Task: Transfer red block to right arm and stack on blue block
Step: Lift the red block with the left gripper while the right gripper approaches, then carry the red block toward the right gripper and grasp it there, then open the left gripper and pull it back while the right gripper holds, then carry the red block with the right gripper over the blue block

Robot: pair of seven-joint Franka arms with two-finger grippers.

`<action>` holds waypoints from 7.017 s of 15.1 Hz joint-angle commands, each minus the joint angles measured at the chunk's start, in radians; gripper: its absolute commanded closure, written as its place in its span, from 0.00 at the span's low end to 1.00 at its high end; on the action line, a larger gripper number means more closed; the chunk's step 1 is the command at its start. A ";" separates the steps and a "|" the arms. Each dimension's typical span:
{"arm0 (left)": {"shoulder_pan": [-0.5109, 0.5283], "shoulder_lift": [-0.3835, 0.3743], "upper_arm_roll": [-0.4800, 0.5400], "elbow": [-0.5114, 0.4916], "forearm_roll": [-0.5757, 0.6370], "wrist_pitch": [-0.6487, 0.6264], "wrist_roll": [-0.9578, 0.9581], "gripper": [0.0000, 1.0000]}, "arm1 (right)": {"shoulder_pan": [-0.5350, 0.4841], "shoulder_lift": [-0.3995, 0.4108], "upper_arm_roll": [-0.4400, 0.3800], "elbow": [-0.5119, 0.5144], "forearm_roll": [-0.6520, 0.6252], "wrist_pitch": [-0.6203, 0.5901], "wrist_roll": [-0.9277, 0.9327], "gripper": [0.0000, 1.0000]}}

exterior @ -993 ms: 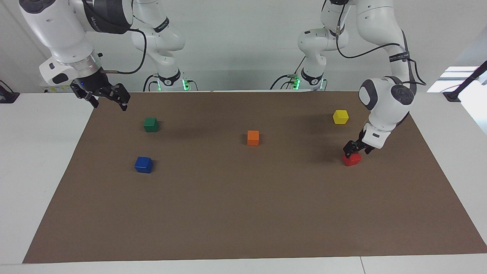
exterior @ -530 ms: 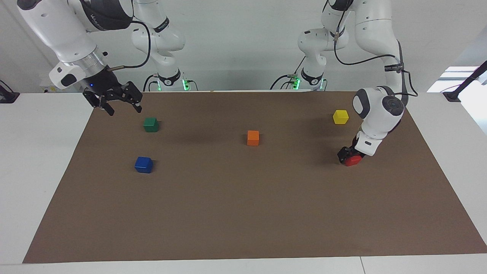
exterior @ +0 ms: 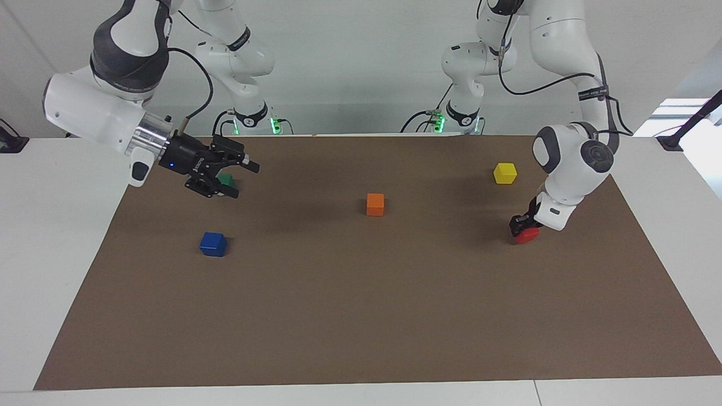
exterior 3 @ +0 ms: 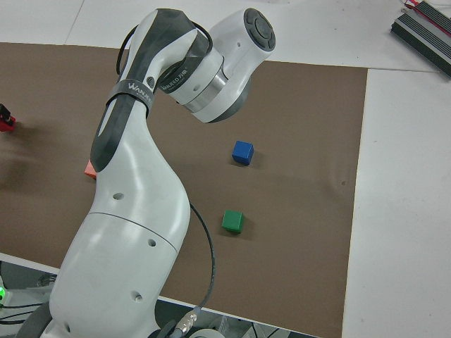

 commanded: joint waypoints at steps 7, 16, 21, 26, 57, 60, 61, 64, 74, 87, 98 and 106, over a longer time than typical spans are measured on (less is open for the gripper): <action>-0.014 -0.118 -0.029 0.125 -0.401 -0.330 -0.615 1.00 | 0.012 0.032 0.012 -0.205 0.661 -0.269 -0.217 0.00; -0.017 -0.250 -0.026 -0.071 -1.078 -0.409 -0.846 1.00 | 0.100 0.219 0.014 -0.262 0.904 -0.656 -0.392 0.00; -0.106 -0.258 -0.027 -0.077 -1.207 -0.406 -1.080 1.00 | 0.173 0.270 0.014 -0.262 0.942 -0.650 -0.474 0.00; -0.115 -0.322 -0.035 -0.070 -1.213 -0.378 -1.267 1.00 | 0.210 0.273 0.014 -0.262 0.944 -0.563 -0.474 0.00; -0.381 -0.291 -0.092 -0.091 -1.245 0.117 -1.145 1.00 | 0.395 0.351 0.009 -0.176 1.117 -0.294 -0.543 0.00; -0.387 -0.258 -0.092 -0.053 -1.245 0.156 -1.145 1.00 | 0.395 0.353 0.009 -0.175 1.114 -0.279 -0.543 0.00; -0.387 -0.252 -0.092 -0.048 -1.245 0.162 -1.145 1.00 | 0.395 0.351 0.009 -0.175 1.116 -0.276 -0.543 0.00; -0.390 -0.247 -0.092 -0.044 -1.247 0.186 -1.145 1.00 | 0.397 0.353 0.009 -0.175 1.116 -0.255 -0.552 0.08; -0.408 -0.232 -0.093 -0.039 -1.268 0.216 -1.145 1.00 | 0.401 0.351 0.011 -0.175 1.116 -0.173 -0.604 1.00; -0.396 -0.253 -0.089 -0.054 -1.265 0.185 -1.154 0.00 | 0.395 0.351 0.011 -0.178 1.123 -0.165 -0.613 1.00; -0.057 -0.296 -0.084 -0.077 -1.029 -0.229 -1.067 0.00 | 0.398 0.331 0.006 -0.173 1.117 -0.037 -0.604 1.00; 0.034 -0.288 -0.083 -0.048 -0.510 -0.300 -0.783 0.00 | 0.400 0.313 0.008 -0.104 1.068 0.238 -0.509 1.00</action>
